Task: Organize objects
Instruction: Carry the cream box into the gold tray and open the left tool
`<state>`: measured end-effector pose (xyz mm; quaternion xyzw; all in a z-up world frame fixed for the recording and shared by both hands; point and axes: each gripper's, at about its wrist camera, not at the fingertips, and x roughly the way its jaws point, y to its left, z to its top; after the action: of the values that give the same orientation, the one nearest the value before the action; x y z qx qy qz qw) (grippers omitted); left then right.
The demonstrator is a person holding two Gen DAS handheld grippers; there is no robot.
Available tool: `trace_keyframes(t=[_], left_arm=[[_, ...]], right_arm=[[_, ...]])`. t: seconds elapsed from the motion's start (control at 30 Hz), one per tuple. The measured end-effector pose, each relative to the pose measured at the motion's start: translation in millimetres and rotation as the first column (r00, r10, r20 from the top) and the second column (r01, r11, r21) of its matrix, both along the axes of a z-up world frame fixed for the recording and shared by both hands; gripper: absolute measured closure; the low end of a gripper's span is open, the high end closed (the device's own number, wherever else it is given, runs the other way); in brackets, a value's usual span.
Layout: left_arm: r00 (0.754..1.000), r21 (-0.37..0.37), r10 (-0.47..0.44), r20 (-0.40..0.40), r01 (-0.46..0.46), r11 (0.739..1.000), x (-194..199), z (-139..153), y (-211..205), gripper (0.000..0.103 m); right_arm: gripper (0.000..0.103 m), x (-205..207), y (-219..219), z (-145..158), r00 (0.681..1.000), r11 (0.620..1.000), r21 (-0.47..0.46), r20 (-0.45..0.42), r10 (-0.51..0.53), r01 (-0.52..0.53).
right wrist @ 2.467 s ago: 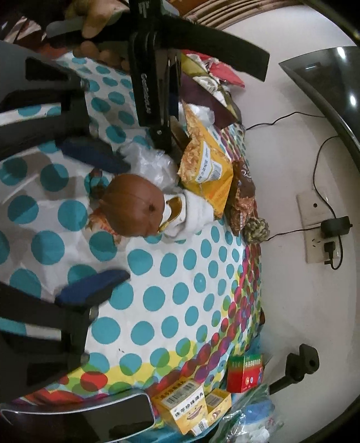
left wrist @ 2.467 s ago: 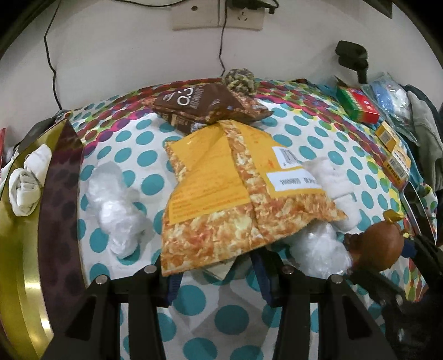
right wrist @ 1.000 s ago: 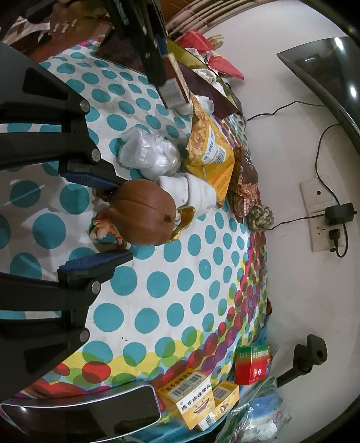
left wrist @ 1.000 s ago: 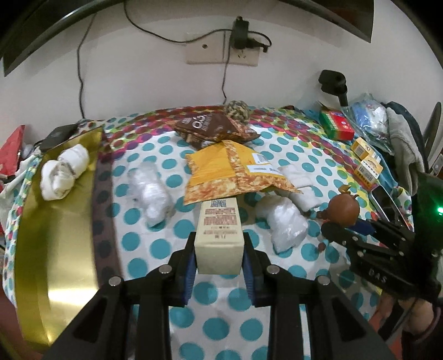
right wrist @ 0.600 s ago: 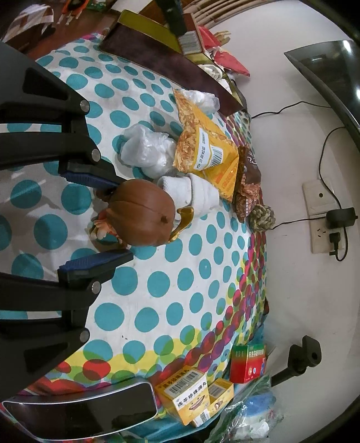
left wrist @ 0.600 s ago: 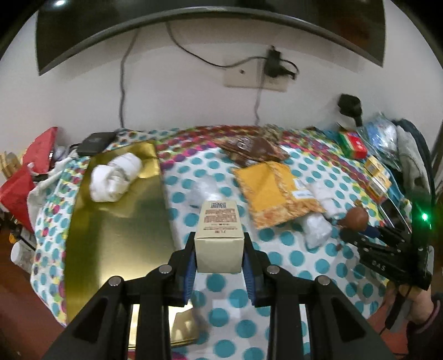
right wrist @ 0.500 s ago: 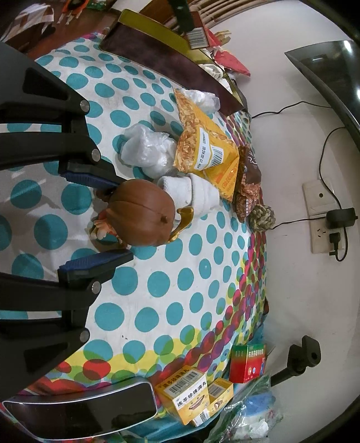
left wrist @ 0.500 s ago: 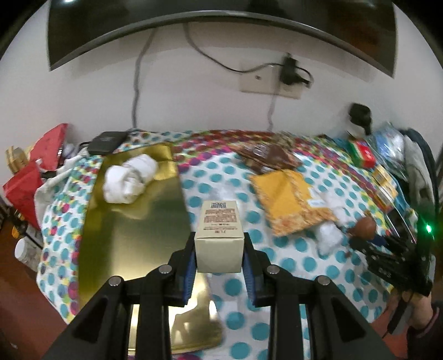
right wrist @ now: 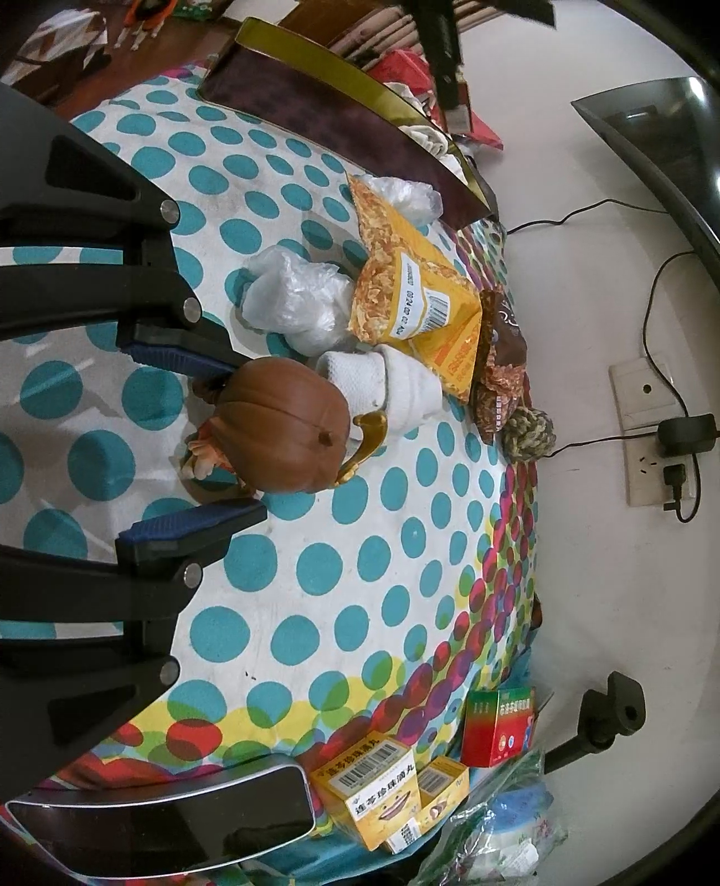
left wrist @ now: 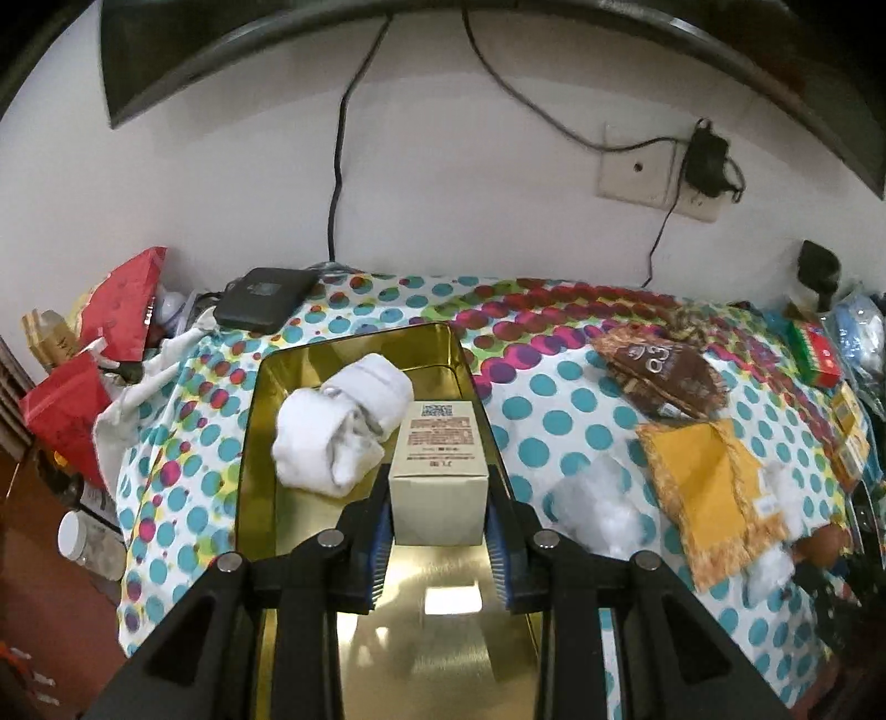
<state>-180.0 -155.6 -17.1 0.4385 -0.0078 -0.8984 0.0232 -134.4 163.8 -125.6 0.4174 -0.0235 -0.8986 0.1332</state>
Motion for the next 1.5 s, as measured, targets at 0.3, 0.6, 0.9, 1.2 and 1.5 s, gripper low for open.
trace_keyframes(t=[0.3, 0.6, 0.9, 1.2, 1.5], left_arm=[[0.997, 0.058, 0.035, 0.075, -0.040, 0.998, -53.0, -29.9, -15.0, 0.074], [0.990, 0.049, 0.102, 0.100, -0.107, 0.993, -89.1, -51.8, -24.6, 0.073], [0.979, 0.074, 0.141, 0.144, -0.153, 0.985, -96.7, -63.5, -31.1, 0.066], [0.977, 0.041, 0.152, 0.152, -0.160, 0.986, -88.2, -62.2, -33.8, 0.062], [0.975, 0.074, 0.176, 0.137, -0.187, 0.980, -49.7, -45.3, -35.4, 0.062]], right_arm=[[0.063, -0.7, -0.3, -0.2, 1.000, 1.000, 0.007, 0.004, 0.001, -0.001], [0.063, -1.0, 0.4, -0.2, 1.000, 1.000, 0.012, 0.008, 0.001, -0.001], [0.063, -4.7, -3.0, 0.1, 1.000, 1.000, 0.013, 0.010, 0.001, -0.001], [0.063, -8.5, -5.5, 0.6, 1.000, 1.000, 0.016, 0.013, -0.002, 0.002], [0.064, -7.2, -3.8, 2.4, 1.000, 1.000, -0.001, 0.021, 0.003, -0.003]])
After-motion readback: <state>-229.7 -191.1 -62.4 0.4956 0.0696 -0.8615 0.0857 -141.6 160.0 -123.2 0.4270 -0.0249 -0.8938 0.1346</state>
